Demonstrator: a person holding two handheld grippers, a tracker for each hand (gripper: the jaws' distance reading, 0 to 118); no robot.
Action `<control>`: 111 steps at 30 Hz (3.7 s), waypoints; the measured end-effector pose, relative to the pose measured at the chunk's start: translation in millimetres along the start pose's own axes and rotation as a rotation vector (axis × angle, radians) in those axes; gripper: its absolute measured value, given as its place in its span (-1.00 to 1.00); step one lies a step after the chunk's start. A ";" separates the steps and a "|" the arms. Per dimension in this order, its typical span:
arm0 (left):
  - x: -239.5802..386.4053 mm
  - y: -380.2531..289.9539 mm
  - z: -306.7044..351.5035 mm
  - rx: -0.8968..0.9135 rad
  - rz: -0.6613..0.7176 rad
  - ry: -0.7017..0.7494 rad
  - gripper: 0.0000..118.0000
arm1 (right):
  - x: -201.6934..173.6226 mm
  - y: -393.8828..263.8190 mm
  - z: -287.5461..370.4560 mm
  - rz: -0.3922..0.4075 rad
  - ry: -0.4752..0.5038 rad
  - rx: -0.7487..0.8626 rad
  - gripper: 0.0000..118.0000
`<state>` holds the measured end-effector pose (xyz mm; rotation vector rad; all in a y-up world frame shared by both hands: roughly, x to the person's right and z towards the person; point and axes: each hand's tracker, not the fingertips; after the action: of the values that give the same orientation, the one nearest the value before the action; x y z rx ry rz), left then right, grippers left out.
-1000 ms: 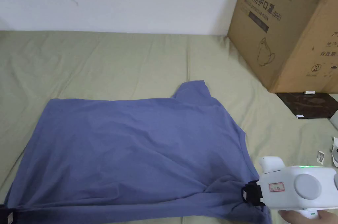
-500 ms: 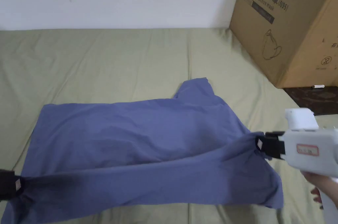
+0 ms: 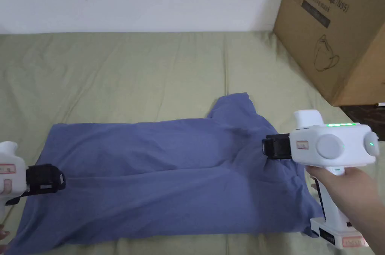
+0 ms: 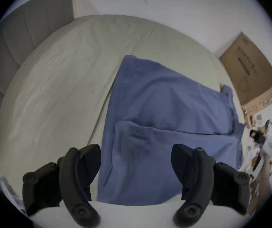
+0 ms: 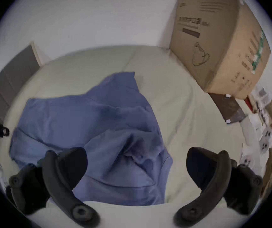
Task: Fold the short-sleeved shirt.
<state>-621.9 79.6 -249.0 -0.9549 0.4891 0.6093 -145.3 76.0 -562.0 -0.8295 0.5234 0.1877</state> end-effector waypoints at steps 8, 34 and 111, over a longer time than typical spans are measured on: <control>-3.1 -76.6 89.8 0.206 -0.004 -0.042 0.42 | -3.9 -67.7 108.5 -0.157 0.188 0.068 0.32; -31.8 -76.7 -39.1 -0.199 -0.177 0.203 0.91 | -13.3 -116.6 150.3 -0.231 0.212 -0.005 -1.00; -9.7 -3.6 56.5 0.156 -0.206 -0.030 -1.00 | -43.3 -71.3 150.2 -0.046 0.189 0.074 -1.00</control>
<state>-619.9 124.2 -212.8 -0.8344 0.3994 0.3936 -101.5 141.9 -409.5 -0.7909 0.6838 0.0472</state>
